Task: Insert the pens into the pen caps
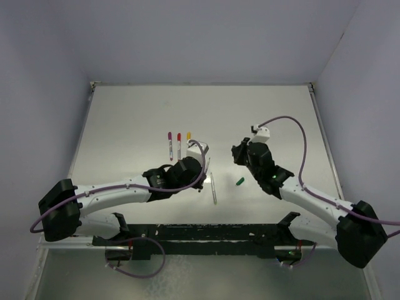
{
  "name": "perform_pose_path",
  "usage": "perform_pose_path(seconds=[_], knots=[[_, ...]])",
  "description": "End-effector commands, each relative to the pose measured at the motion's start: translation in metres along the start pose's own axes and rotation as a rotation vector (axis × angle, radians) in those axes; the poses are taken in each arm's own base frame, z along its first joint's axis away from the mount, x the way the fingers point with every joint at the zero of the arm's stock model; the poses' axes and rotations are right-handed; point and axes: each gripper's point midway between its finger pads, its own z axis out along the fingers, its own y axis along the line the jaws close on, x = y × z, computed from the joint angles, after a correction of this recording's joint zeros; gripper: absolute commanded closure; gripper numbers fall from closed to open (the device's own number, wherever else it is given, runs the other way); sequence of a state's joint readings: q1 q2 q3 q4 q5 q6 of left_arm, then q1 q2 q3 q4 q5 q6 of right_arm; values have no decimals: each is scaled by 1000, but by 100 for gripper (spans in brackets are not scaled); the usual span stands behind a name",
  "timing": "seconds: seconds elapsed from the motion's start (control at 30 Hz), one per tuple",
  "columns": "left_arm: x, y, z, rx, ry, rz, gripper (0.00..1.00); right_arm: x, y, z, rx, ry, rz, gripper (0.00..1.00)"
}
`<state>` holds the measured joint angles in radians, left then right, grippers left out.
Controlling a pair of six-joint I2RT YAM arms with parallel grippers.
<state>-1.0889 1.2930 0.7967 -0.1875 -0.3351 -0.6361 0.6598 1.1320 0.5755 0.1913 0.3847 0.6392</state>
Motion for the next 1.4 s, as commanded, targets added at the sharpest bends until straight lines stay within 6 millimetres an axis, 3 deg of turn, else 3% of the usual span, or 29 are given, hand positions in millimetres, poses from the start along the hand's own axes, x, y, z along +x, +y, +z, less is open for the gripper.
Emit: perform_pose_path(seconds=[0.0,0.27,0.47,0.8,1.37], knots=[[-34,-34,2,149,-143,-26,100,-53,33,-20,-191,-215,38,100],[-63,-61,-6,278,-249,-56,100,-88,60,-47,-382,-383,139,100],[-64,-67,-5,301,-248,-65,100,-99,75,-60,-490,-439,182,100],[-64,-68,-2,301,-250,-70,100,-95,89,-69,-591,-430,184,100],[-70,-65,-5,285,-273,-82,100,-86,87,-67,-594,-408,177,100]])
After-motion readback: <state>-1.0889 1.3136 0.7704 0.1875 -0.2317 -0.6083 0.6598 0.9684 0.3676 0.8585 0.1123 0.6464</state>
